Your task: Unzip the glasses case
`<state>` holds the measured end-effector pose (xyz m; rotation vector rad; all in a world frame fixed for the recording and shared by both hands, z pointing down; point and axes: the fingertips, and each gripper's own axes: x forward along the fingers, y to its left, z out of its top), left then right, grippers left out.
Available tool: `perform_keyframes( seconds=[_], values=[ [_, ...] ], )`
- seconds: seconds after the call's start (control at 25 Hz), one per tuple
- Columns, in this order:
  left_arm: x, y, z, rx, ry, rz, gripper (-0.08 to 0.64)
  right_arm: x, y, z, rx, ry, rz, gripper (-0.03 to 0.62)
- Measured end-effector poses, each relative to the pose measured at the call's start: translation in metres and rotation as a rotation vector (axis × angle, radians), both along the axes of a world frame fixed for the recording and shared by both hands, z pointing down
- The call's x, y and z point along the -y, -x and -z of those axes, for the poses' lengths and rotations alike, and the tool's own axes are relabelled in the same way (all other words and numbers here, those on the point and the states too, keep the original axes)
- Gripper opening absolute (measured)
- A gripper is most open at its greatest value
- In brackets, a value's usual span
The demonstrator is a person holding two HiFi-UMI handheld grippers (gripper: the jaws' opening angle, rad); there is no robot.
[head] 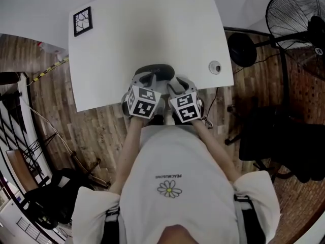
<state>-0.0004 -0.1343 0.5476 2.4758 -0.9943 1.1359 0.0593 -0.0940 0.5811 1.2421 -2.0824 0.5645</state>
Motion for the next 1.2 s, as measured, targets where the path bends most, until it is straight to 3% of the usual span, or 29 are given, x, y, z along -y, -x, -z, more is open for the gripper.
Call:
perform_keyframes(
  seconds=[0.28, 0.4, 0.56, 1.04, 1.2],
  values=[
    [0.011, -0.001, -0.001, -0.017, -0.027, 0.036, 0.014, 0.012, 0.007, -0.012, -0.035, 0.016, -0.023, 0.147],
    [0.013, 0.000, -0.001, -0.003, -0.041, 0.040, 0.014, 0.015, 0.002, -0.011, -0.058, 0.001, -0.046, 0.092],
    [0.014, 0.000, -0.002, 0.021, -0.052, 0.033, 0.014, 0.011, 0.006, -0.010, -0.086, -0.001, 0.006, 0.011],
    [0.007, -0.002, -0.007, 0.085, -0.077, 0.009, 0.014, 0.013, -0.017, -0.018, -0.077, 0.060, 0.001, 0.008],
    [0.006, -0.003, -0.008, 0.072, -0.070, 0.009, 0.014, 0.034, -0.027, -0.020, -0.143, 0.030, 0.077, 0.008]
  ],
)
